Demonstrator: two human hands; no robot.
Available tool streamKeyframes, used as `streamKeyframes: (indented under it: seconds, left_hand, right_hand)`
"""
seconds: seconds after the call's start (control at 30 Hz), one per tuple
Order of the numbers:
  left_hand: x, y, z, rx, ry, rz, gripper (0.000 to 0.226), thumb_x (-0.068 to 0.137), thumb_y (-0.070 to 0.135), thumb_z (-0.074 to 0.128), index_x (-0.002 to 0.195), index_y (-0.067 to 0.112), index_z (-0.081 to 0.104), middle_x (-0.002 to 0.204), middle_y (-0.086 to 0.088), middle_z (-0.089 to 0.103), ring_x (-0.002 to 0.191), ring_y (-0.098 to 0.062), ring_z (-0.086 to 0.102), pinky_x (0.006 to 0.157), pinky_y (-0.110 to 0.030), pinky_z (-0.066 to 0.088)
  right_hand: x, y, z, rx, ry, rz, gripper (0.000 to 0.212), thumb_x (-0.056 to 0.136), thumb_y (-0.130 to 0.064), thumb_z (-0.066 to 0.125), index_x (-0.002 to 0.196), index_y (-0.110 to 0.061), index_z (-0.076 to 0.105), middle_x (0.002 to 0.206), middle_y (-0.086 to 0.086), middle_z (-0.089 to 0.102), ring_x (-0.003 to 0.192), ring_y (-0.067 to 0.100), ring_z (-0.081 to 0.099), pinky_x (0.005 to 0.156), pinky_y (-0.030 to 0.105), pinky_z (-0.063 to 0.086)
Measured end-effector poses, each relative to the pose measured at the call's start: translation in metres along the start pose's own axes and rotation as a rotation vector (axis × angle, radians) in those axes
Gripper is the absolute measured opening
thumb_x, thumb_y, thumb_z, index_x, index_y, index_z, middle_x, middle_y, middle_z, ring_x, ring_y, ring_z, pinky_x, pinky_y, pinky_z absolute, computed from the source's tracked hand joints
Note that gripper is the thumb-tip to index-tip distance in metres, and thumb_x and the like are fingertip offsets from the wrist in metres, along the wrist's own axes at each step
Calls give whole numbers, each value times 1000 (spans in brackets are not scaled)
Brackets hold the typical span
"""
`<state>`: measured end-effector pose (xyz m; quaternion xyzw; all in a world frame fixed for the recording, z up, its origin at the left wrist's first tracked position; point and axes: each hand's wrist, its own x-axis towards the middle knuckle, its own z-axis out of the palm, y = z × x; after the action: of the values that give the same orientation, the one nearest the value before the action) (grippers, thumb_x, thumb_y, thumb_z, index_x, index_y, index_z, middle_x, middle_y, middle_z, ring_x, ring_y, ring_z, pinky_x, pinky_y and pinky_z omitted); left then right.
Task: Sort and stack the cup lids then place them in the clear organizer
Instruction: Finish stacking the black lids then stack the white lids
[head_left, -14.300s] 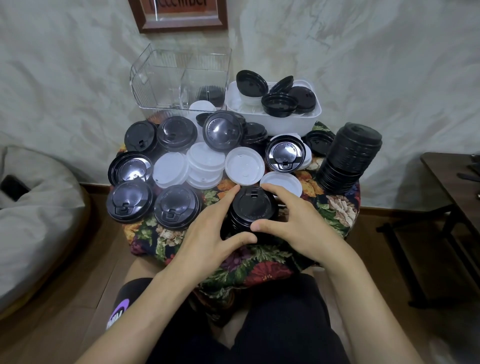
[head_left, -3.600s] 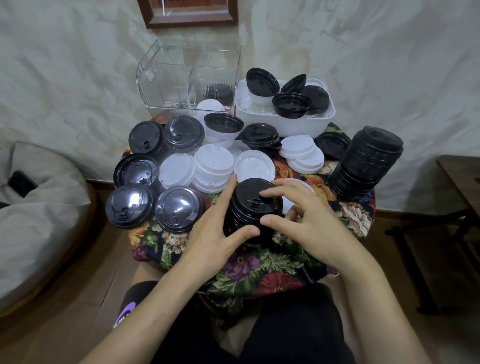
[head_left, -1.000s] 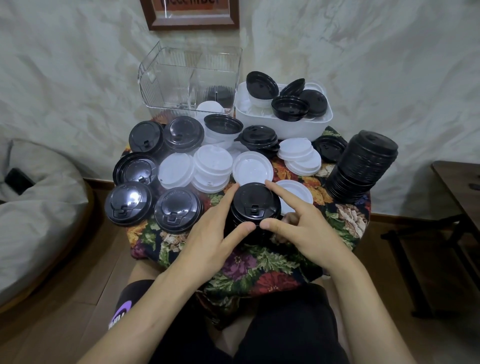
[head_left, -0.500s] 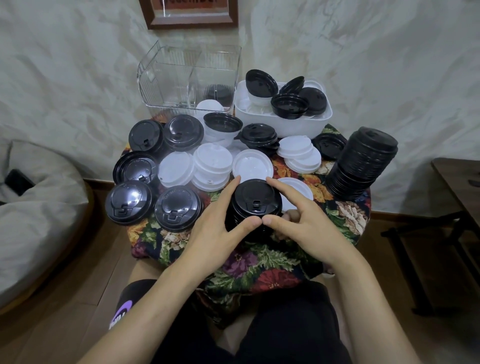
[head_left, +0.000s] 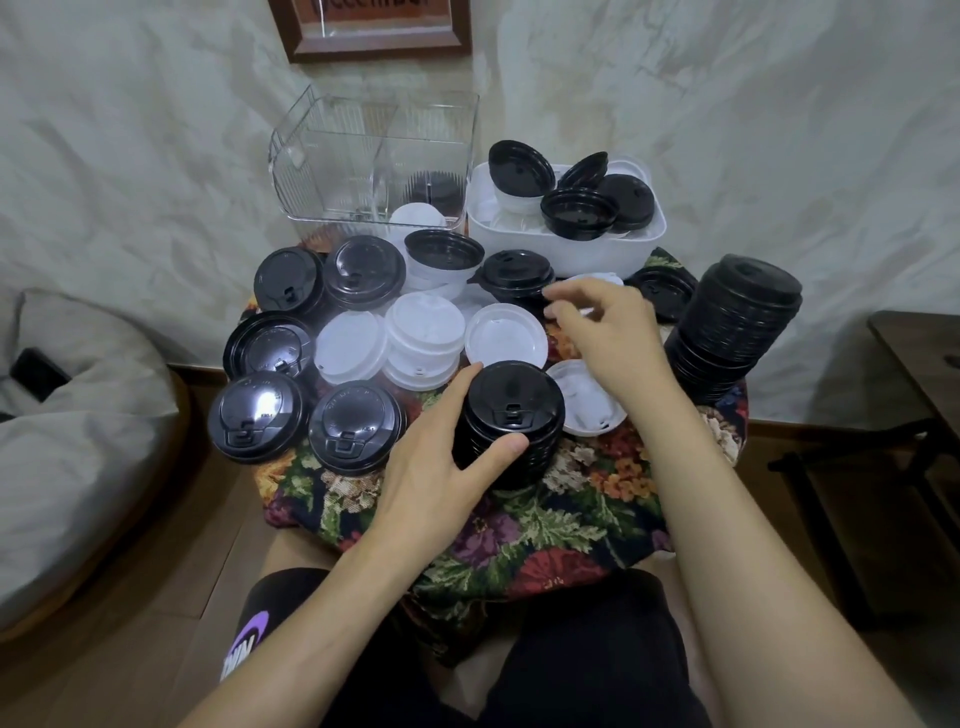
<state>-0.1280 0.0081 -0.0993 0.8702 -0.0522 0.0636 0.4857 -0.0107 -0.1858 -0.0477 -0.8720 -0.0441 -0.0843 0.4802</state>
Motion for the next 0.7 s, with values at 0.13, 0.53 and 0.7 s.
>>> streamKeyframes:
  seconds: [0.13, 0.53, 0.7]
  left_hand:
    - [1, 4, -1, 0, 33, -3, 59, 87, 73, 57, 138, 75, 26, 128, 56, 42, 124, 28, 37, 95, 3, 28]
    - [3, -4, 1, 15, 5, -17, 89, 83, 85, 53, 158, 48, 24, 157, 27, 40, 142, 9, 34, 106, -14, 28]
    - [3, -5, 2, 4, 12, -14, 87, 83, 84, 54, 157, 50, 25, 155, 30, 41, 141, 10, 35, 106, -13, 29]
  right_hand:
    - [32, -10, 11, -237, 84, -92, 25, 100, -30, 65, 122, -25, 75, 112, -7, 75, 101, 11, 64, 83, 29, 45]
    - [57, 3, 29, -316, 17, -98, 26, 101, -35, 66, 123, -24, 74, 119, -7, 75, 116, 19, 62, 85, 27, 39]
    - [54, -1, 24, -279, -29, -40, 28, 97, -40, 70, 120, -24, 72, 104, -12, 65, 95, 9, 54, 82, 26, 36]
